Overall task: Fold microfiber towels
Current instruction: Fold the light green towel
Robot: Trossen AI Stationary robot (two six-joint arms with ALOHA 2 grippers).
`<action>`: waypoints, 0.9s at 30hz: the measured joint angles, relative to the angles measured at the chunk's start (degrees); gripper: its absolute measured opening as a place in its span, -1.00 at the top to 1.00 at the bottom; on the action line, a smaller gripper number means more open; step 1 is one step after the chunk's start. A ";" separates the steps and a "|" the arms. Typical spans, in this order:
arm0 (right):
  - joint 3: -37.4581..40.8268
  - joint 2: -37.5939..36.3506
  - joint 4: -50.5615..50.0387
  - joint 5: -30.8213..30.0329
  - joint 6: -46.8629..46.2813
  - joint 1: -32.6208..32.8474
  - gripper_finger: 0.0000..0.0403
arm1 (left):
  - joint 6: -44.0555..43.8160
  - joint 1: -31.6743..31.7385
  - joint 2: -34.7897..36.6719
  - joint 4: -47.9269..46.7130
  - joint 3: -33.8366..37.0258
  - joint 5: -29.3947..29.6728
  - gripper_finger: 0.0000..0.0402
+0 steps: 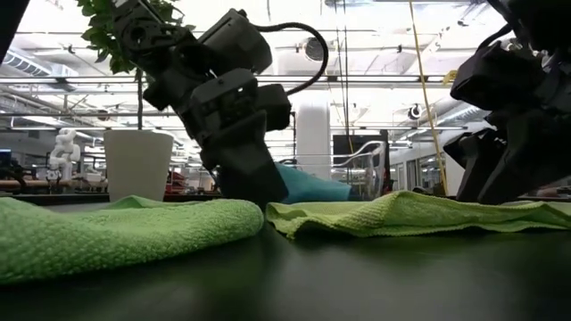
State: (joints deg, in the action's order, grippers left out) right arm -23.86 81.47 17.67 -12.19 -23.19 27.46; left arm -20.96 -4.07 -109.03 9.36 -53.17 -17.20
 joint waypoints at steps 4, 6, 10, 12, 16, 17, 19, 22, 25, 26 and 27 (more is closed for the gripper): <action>-0.02 0.00 0.25 0.00 0.36 -0.07 0.38 | -0.46 -0.13 -1.83 4.01 -0.11 -0.90 -0.17; -0.02 0.00 0.13 -0.02 0.36 -0.07 0.38 | -0.26 -0.12 -1.89 4.40 -0.09 -1.02 -0.17; -0.02 0.00 -0.57 -0.04 0.30 -0.09 0.38 | 1.52 -0.10 -1.97 4.53 -0.07 -1.86 -0.16; -0.02 0.00 -1.42 -0.07 -0.21 -0.09 0.38 | 1.73 -0.10 -1.99 4.53 -0.05 -2.11 -0.07; -0.02 0.00 -2.40 -1.34 -1.04 -0.09 0.38 | 2.50 -0.07 -2.11 4.49 0.03 -2.24 0.39; -0.02 0.00 -2.42 -1.91 -0.87 -0.09 0.38 | 2.99 -0.09 -2.12 4.50 0.04 -2.69 0.55; -0.02 -0.03 -2.37 -2.96 -0.08 0.06 0.38 | 3.96 -0.23 -2.12 4.35 0.13 -3.86 0.85; -0.65 -0.33 -2.35 -2.99 1.14 0.66 0.38 | 4.25 -0.27 -2.12 4.53 0.13 -3.95 0.93; -2.30 -0.49 -2.81 -2.99 1.62 2.01 0.38 | 4.25 -0.24 -2.12 4.71 0.13 -3.70 0.96; -3.07 -0.50 -3.80 -3.01 1.34 2.49 0.38 | 3.96 -0.36 -2.10 4.88 0.13 -3.68 0.97; -3.84 -0.48 -4.92 -3.04 0.41 3.02 0.38 | 3.69 -0.53 -2.10 4.94 0.13 -3.67 0.97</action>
State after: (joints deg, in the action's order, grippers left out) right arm -27.69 80.99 12.74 -15.22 -22.78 30.48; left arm -17.27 -4.59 -111.13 14.31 -53.04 -20.86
